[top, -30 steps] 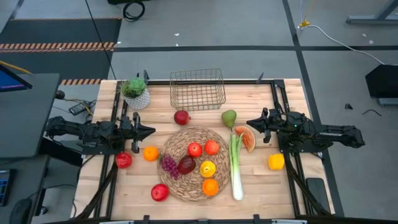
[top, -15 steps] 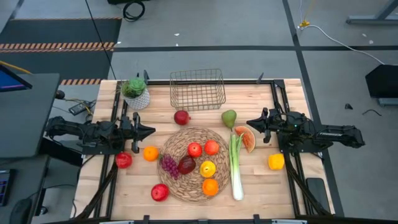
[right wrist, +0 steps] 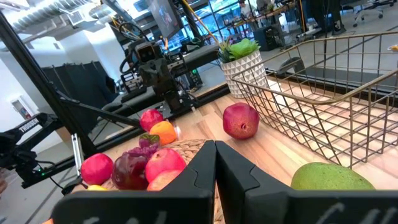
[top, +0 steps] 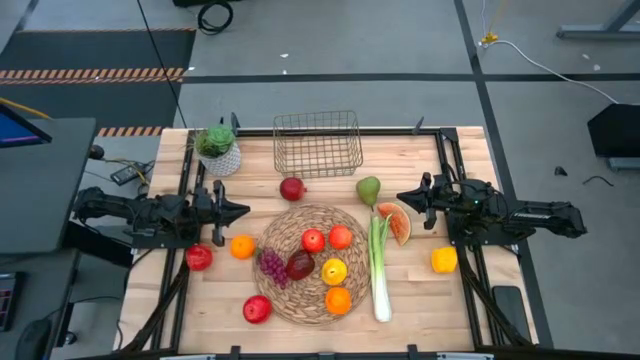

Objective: Build produce basket
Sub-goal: Put the grapes into the wire basket

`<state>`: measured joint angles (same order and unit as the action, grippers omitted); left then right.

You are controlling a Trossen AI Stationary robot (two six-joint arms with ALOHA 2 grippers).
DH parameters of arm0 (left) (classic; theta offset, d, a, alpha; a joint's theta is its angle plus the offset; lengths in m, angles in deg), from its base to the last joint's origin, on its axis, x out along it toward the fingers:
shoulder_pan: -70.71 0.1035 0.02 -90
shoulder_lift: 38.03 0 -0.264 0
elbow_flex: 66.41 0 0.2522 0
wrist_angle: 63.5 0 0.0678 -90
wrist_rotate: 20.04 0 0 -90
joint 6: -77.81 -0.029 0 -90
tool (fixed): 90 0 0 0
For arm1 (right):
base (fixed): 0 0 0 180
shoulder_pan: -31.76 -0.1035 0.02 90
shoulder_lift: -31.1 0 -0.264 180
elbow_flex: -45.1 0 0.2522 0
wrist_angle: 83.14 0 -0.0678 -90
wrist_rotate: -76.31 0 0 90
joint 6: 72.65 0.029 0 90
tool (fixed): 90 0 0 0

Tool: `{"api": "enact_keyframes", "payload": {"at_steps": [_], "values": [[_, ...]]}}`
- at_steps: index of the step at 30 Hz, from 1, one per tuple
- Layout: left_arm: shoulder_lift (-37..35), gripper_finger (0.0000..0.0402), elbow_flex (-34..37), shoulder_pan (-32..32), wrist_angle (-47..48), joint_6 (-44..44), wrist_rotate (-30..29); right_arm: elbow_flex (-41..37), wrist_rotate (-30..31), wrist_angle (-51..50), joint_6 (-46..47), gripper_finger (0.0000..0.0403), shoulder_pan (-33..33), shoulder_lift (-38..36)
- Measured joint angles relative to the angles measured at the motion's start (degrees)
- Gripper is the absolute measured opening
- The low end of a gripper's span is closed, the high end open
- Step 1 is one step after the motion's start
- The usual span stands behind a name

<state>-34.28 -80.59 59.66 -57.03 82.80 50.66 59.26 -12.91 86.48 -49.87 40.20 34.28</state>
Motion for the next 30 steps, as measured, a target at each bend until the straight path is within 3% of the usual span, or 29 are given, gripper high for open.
{"api": "enact_keyframes", "payload": {"at_steps": [10,16,21,25,30], "values": [[0.0,0.0068,0.0,-1.2,0.2,3.3,0.5,0.0,-1.3,0.4,-1.9,0.0014,0.0,0.2],[0.0,0.0148,0.0,-2.4,-0.2,3.4,0.7,0.0,-1.3,0.9,-1.9,0.0014,0.0,0.2],[0.9,0.0225,-0.1,-3.9,-1.3,3.3,6.3,0.0,-1.3,0.9,-1.9,0.0014,0.0,0.2],[5.3,0.0256,-2.3,-5.4,-0.4,3.5,6.7,0.0,0.1,2.0,-1.9,0.0014,0.0,0.2],[16.6,0.0256,-9.5,-6.5,2.9,3.3,4.7,0.0,1.1,4.2,-1.9,0.0014,0.0,0.2]]}}
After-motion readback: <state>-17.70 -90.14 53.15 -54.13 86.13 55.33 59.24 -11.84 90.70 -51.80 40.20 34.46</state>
